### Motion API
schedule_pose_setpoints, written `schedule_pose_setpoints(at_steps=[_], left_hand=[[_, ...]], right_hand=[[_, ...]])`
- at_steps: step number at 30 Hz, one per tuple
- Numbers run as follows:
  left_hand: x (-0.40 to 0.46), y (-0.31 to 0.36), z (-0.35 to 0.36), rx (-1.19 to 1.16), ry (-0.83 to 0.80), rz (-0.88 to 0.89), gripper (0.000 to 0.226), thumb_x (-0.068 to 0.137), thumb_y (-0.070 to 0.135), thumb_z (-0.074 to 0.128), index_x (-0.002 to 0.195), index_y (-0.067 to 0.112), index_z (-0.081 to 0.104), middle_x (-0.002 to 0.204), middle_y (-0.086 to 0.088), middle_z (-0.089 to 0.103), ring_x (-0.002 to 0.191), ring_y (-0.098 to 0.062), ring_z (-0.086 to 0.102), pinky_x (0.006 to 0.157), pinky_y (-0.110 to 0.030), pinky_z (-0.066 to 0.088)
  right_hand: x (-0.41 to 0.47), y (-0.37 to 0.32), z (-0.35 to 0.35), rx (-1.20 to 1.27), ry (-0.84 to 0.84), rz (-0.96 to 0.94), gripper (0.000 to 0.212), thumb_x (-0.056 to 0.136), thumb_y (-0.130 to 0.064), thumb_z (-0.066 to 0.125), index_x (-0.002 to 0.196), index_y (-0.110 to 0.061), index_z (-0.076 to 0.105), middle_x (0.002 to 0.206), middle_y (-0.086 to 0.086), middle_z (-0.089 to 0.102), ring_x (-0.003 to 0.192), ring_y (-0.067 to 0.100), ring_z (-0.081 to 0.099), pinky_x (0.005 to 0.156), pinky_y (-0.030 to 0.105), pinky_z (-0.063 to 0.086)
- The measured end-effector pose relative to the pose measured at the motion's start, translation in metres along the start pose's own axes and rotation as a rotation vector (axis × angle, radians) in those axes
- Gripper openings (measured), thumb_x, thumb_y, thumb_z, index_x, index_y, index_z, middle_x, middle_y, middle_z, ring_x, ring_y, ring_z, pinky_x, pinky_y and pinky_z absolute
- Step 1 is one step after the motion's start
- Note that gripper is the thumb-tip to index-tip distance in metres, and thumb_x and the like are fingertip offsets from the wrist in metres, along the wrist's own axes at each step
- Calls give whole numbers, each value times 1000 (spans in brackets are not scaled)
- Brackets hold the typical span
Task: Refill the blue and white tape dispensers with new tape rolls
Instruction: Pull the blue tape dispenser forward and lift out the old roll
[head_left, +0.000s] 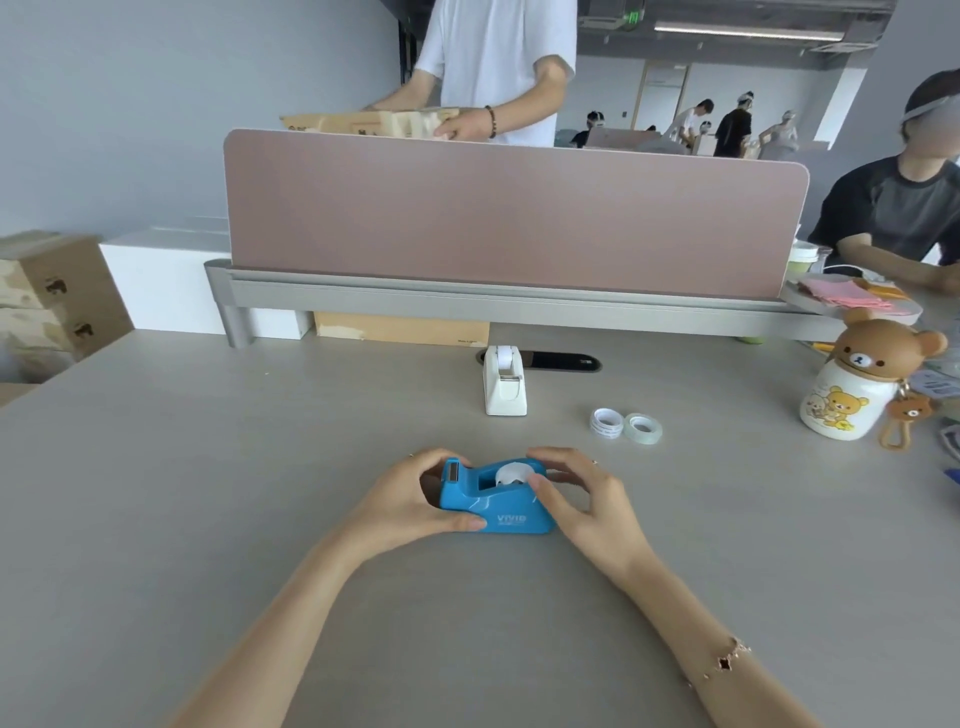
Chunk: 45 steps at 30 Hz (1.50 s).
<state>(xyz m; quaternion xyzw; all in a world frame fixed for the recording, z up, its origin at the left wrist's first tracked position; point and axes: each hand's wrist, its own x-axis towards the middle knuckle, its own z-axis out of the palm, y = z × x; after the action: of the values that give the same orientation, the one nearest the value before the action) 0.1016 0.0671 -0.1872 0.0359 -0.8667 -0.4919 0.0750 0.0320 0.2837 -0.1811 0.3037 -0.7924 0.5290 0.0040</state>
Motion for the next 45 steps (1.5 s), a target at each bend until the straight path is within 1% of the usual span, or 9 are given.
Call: schedule_pose_setpoints(at_steps=[4,11,16,21,27,32,35,39,45], left_hand=[[0,2,-1,-1,8,19,52,59,28,90,105,33,65,102,18,67,96,5,60,75,-2,43],[-2,6,-2,1,-12,-1,52,63,27,88,109,29,63,105,13,67,96,7,59,74,-2,44],[-2,6,-2,3,-16,-9,52,63,30,87,109,32,63,104,14,67,97,6,60,74,-3,45],[-1,5,-2,20,-31,-25,53,62,33,86,110,32,62,106,13,66,98,5,60,75,-5,45],[-4,11,-7,-52,77,-29,51,65,54,71,114,46,60,119,25,61,115,11,51,96,-14,38],[1,42,0,-110,191,69,25,81,29,73,106,30,69,106,16,69,102,10,59,87,-3,40],[5,54,15,-50,171,104,20,81,28,73,100,32,70,98,17,72,95,5,64,86,-12,47],[7,56,21,-86,238,102,20,82,23,73,88,41,70,89,21,75,85,5,68,77,-12,50],[5,59,18,-136,237,91,13,80,21,74,90,28,73,89,21,74,87,7,67,73,-2,44]], right_hand=[[8,-9,-7,58,27,7,15,84,-13,68,87,-27,72,99,-12,70,89,2,64,79,8,46],[22,-23,-19,-136,-181,-11,6,82,-22,71,86,-25,74,92,-18,69,97,0,58,84,10,43],[24,-29,-20,-144,-181,10,10,85,-20,67,82,-29,69,91,-14,69,92,-1,60,84,8,44],[24,-33,-22,-117,-188,32,18,85,-22,66,76,-38,65,87,-23,67,90,-6,59,80,2,40],[27,-35,-25,-42,-142,52,7,85,-22,67,81,-27,70,84,-14,71,83,-4,62,75,2,42],[31,-34,-26,39,-92,117,2,84,-23,68,84,-24,70,83,-10,73,81,5,68,72,11,49],[30,-34,-25,86,-89,129,3,85,-23,68,85,-22,70,85,-9,75,84,7,70,79,22,54],[30,-37,-24,151,-95,127,4,84,-19,69,88,-17,70,86,-8,76,85,4,71,78,19,54],[29,-41,-22,174,-80,123,7,82,-11,70,89,-11,70,88,-4,76,84,4,71,74,13,53]])
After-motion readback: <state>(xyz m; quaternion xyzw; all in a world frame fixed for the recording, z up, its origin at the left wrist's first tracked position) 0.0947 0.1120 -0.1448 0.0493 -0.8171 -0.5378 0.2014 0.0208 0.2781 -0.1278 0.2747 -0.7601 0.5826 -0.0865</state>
